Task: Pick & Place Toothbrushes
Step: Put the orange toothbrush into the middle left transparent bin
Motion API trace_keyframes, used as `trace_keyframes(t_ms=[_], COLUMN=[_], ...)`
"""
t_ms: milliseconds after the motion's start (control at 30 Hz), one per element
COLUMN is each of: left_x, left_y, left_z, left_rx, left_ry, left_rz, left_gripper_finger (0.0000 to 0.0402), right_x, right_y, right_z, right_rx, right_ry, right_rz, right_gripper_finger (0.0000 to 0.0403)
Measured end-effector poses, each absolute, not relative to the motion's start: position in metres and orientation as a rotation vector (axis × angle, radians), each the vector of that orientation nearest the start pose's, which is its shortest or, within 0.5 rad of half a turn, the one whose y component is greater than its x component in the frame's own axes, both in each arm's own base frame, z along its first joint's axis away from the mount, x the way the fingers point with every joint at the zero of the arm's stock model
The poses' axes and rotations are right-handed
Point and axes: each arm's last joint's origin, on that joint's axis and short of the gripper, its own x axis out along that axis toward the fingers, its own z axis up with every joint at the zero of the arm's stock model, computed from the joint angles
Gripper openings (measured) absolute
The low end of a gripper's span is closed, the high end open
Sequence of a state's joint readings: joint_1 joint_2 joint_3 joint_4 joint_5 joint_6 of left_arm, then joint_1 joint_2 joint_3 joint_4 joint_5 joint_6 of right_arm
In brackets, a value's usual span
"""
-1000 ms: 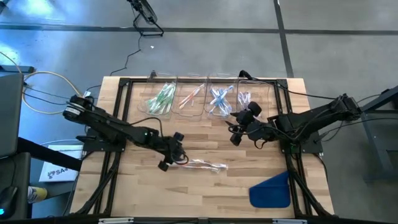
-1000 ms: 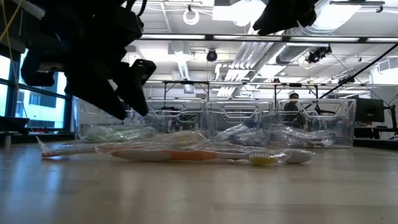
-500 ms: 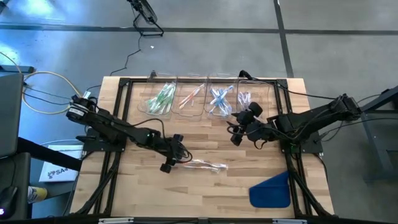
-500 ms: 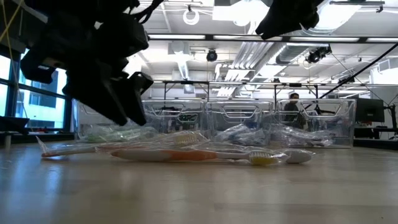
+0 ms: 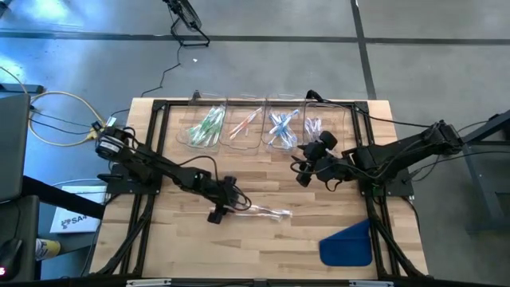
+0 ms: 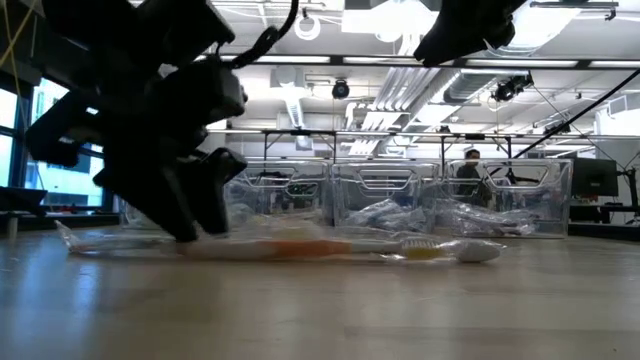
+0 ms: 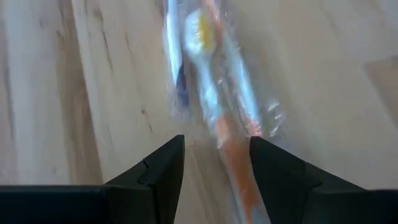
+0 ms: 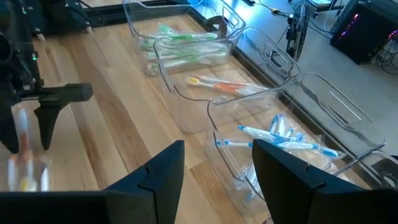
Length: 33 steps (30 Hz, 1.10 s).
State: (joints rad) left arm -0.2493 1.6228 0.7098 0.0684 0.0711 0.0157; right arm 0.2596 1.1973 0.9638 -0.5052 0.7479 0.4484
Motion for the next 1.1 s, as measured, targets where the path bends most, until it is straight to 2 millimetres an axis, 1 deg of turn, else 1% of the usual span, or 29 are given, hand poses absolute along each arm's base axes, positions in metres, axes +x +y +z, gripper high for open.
trace_keyframes(t_ms=[100,267,467,533,633,933,1000,1100], left_x=[0.283,0.287,0.287,0.287,0.286,0.287,0.285,0.281], left_y=[-0.074,-0.075,-0.075,-0.075,-0.075,-0.074,-0.074,-0.074], left_z=[0.133,0.126,0.125,0.125,0.124,0.124,0.129,0.138], left_rx=[0.091,0.072,0.072,0.073,0.074,0.08,0.098,0.151], left_ry=[0.877,0.889,0.896,0.896,0.901,0.897,0.882,0.857], left_rz=[-0.304,-0.295,-0.286,-0.284,-0.283,-0.28,-0.3,-0.352], left_gripper_finger=[0.0179,0.0179,0.0178,0.0171,0.0143,0.0023,0.0011,0.0016], right_x=[0.238,0.238,0.238,0.238,0.238,0.238,0.238,0.238], right_y=[0.043,0.043,0.043,0.043,0.043,0.043,0.043,0.043], right_z=[0.291,0.291,0.29,0.29,0.29,0.29,0.29,0.29], right_rx=[0.062,0.06,0.057,0.058,0.057,0.057,0.056,0.056], right_ry=[0.534,0.537,0.541,0.541,0.542,0.542,0.543,0.543], right_rz=[-0.597,-0.597,-0.598,-0.598,-0.598,-0.598,-0.598,-0.598], right_gripper_finger=[0.0183,0.0183,0.0183,0.0183,0.0183,0.0183,0.0183,0.0183])
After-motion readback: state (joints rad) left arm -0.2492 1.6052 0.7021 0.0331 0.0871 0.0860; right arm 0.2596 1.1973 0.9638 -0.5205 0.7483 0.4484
